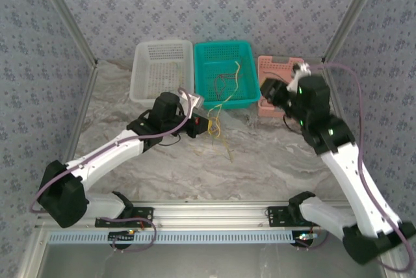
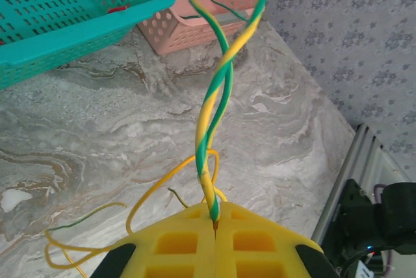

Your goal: Untangle the cables

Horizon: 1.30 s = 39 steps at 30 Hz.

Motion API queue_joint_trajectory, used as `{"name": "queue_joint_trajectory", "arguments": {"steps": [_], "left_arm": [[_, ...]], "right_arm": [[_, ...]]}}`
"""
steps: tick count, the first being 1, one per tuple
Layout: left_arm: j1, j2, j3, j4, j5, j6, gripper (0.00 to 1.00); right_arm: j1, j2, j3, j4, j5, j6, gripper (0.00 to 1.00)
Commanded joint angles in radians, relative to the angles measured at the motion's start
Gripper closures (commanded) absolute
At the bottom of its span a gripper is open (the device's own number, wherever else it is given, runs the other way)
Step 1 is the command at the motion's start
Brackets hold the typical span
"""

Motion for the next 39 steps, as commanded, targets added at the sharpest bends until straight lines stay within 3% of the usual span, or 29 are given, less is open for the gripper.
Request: {"name": "queue_joint_trajectory", "arguments": {"steps": [1, 5, 8, 15, 27, 33, 39], "left_arm": [[0.011, -0.032, 0.009, 0.015, 0.056, -0.036, 1.00], [0.013, -0.034, 0.021, 0.003, 0.063, -0.036, 1.00], [0.013, -0.031, 0.027, -0.001, 0.070, -0.039, 1.00], [0.013, -0.032, 0.033, -0.005, 0.079, -0.045, 1.00], [0.012, -0.044, 0.031, 0.009, 0.103, -0.061, 1.00], [0.012, -0.042, 0.031, -0.008, 0.104, -0.052, 1.00], [0.013, -0.035, 0.033, 0.019, 0.127, -0.068, 1.00]], "right_arm": [[0.096, -0.073, -0.220, 0.091, 0.057, 0.080, 0.71], [0.290, -0.025, -0.318, 0.225, 0.143, 0.070, 0.67], [0.338, 0.049, -0.304, 0.297, 0.137, 0.071, 0.60], [0.338, 0.243, -0.208, 0.352, 0.076, 0.088, 0.59], [0.325, 0.362, -0.150, 0.378, 0.061, 0.109, 0.68], [0.338, 0.312, -0.182, 0.410, 0.061, 0.092, 0.55], [0.347, 0.281, -0.214, 0.439, 0.037, 0.085, 0.53]]}}
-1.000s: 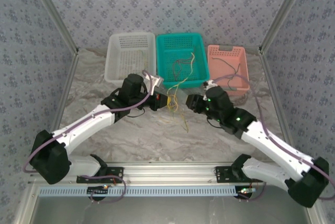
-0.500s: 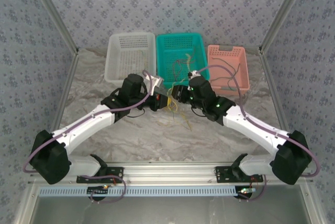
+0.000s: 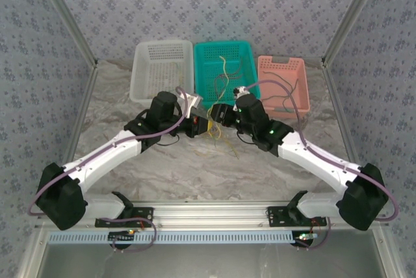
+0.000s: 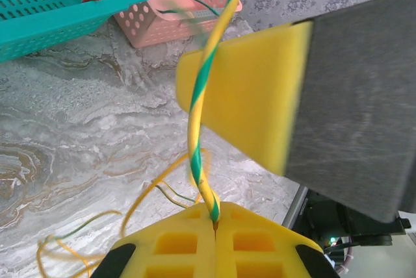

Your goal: Untangle the cables

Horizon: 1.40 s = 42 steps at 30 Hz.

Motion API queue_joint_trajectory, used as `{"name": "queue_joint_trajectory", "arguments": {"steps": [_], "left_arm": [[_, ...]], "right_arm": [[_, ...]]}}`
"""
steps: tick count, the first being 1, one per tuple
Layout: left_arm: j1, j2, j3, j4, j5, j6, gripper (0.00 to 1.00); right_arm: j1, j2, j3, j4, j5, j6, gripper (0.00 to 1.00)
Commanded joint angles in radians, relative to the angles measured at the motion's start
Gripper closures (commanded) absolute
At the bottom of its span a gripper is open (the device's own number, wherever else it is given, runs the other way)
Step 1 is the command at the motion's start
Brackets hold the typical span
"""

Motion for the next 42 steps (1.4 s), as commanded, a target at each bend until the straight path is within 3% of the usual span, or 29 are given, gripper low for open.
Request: {"name": "queue_joint_trajectory", "arguments": {"steps": [1, 5, 9, 18, 26, 29, 35, 42], "left_arm": [[0.005, -0.015, 0.036, 0.029, 0.062, -0.013, 1.00], [0.023, -0.015, 0.034, 0.073, 0.143, -0.047, 1.00], [0.042, -0.018, 0.041, 0.088, 0.192, -0.070, 1.00], [0.048, -0.030, 0.042, 0.104, 0.204, -0.089, 1.00], [0.102, -0.088, 0.031, 0.177, 0.094, -0.154, 1.00], [0.121, -0.093, 0.038, 0.247, 0.041, -0.197, 1.00], [0.123, -0.091, 0.041, 0.394, -0.085, -0.264, 1.00], [0.123, -0.067, 0.018, 0.525, -0.122, -0.341, 1.00]], "right_arm": [[0.008, -0.028, -0.023, 0.060, -0.018, -0.008, 0.53], [0.003, -0.057, -0.049, 0.089, -0.068, 0.005, 0.51], [-0.017, -0.063, -0.044, 0.055, -0.090, 0.009, 0.59], [-0.050, -0.079, -0.061, 0.009, -0.023, 0.052, 1.00], [-0.092, -0.224, -0.179, -0.127, 0.115, 0.233, 1.00], [-0.098, -0.228, -0.233, -0.173, 0.103, 0.344, 1.00], [-0.081, -0.213, -0.464, 0.045, 0.018, 0.641, 1.00], [0.021, -0.231, -0.651, 0.254, 0.123, 0.993, 1.00]]}}
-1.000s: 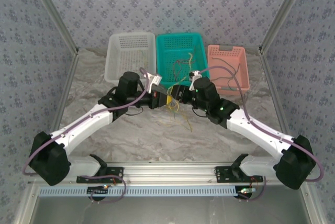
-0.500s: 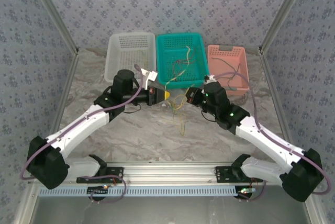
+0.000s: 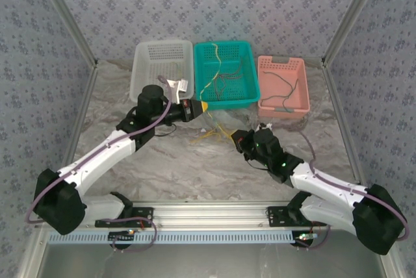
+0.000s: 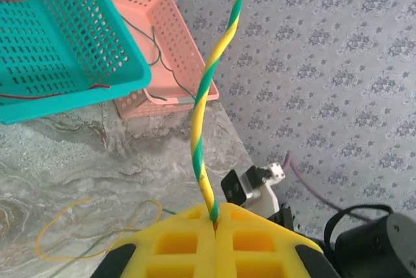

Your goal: Untangle the cables

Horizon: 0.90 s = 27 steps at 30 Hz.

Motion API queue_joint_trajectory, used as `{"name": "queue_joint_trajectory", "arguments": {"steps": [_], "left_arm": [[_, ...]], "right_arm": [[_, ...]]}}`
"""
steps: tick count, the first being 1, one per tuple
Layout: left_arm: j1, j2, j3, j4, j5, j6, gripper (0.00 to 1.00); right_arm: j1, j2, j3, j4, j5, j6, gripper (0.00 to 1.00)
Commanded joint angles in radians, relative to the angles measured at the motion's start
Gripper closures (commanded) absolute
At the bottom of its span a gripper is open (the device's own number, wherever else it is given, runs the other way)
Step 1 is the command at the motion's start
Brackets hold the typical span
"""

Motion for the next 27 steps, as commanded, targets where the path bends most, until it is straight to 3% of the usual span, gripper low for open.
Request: {"name": "queue_joint_trajectory", "arguments": {"steps": [1, 4, 7, 12, 16, 18, 21, 27], "left_arm": [[0.029, -0.030, 0.016, 0.325, -0.108, -0.067, 1.00], [0.029, -0.022, 0.000, 0.356, -0.101, -0.083, 1.00], [0.031, -0.028, 0.015, 0.294, -0.096, -0.045, 1.00], [0.042, -0.046, 0.120, 0.031, -0.071, 0.087, 1.00], [0.043, -0.056, 0.212, -0.174, -0.082, 0.177, 1.00], [0.043, -0.068, 0.236, -0.222, -0.094, 0.203, 1.00], [0.043, -0.067, 0.288, -0.307, -0.110, 0.246, 1.00], [0.042, -0.043, 0.367, -0.429, -0.074, 0.282, 1.00]], "right_arm": [[0.025, 0.016, -0.083, -0.104, 0.102, 0.210, 1.00], [0.028, 0.015, -0.055, -0.125, 0.076, 0.189, 1.00], [0.015, -0.019, 0.024, -0.269, 0.061, 0.063, 1.00], [0.010, -0.142, 0.178, -0.649, 0.185, -0.173, 0.54], [0.014, -0.257, 0.216, -0.803, 0.315, -0.283, 0.46], [0.013, -0.292, 0.229, -0.806, 0.339, -0.355, 0.45], [0.025, -0.291, 0.243, -0.672, 0.286, -0.542, 0.45], [0.051, -0.138, 0.410, -0.630, 0.244, -0.874, 0.39]]}}
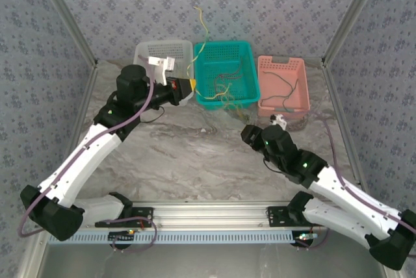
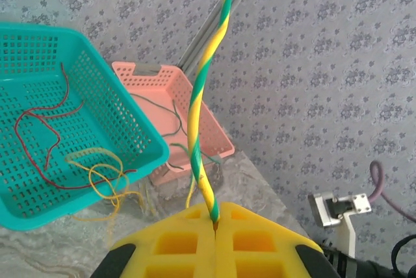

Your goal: Untangle the cables

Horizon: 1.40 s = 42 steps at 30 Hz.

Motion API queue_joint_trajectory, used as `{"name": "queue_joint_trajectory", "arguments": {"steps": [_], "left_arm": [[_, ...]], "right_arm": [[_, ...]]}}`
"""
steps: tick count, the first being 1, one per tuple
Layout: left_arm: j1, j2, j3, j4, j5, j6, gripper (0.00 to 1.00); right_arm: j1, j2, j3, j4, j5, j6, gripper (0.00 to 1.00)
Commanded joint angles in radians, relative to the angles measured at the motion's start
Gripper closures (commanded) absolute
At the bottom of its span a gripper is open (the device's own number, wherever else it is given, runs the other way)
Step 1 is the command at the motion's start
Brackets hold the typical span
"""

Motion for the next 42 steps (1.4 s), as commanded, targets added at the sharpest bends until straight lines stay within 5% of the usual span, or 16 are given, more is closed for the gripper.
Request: {"name": "queue_joint_trajectory", "arguments": {"steps": [1, 11, 18, 30, 37, 42], "left_arm": [[0.002, 0.007, 0.041, -0.105, 0.023, 0.051, 1.00], [0.032, -0.024, 0.148, -0.338, -0.144, 0.117, 1.00], [0.188, 0.111, 0.320, -0.545, -0.203, 0.137, 1.00], [0.480, 0.576, 0.608, -0.475, 0.203, 0.140, 1.00], [0.511, 0.841, 0.783, -0.560, 0.260, 0.157, 1.00], [0.512, 0.963, 0.872, -0.605, 0.271, 0.169, 1.00]], "right_arm": [[0.002, 0.071, 0.105, 0.025, -0.004, -0.256, 0.38], [-0.033, 0.160, 0.102, 0.060, 0.018, -0.244, 0.41], [-0.002, 0.103, 0.073, 0.027, 0.016, -0.214, 0.42], [0.026, 0.062, 0.133, 0.101, -0.150, -0.315, 0.42], [0.037, 0.172, 0.250, 0.266, -0.258, -0.414, 0.41], [0.114, 0.317, 0.461, 0.187, -0.103, -0.523, 0.42]]}}
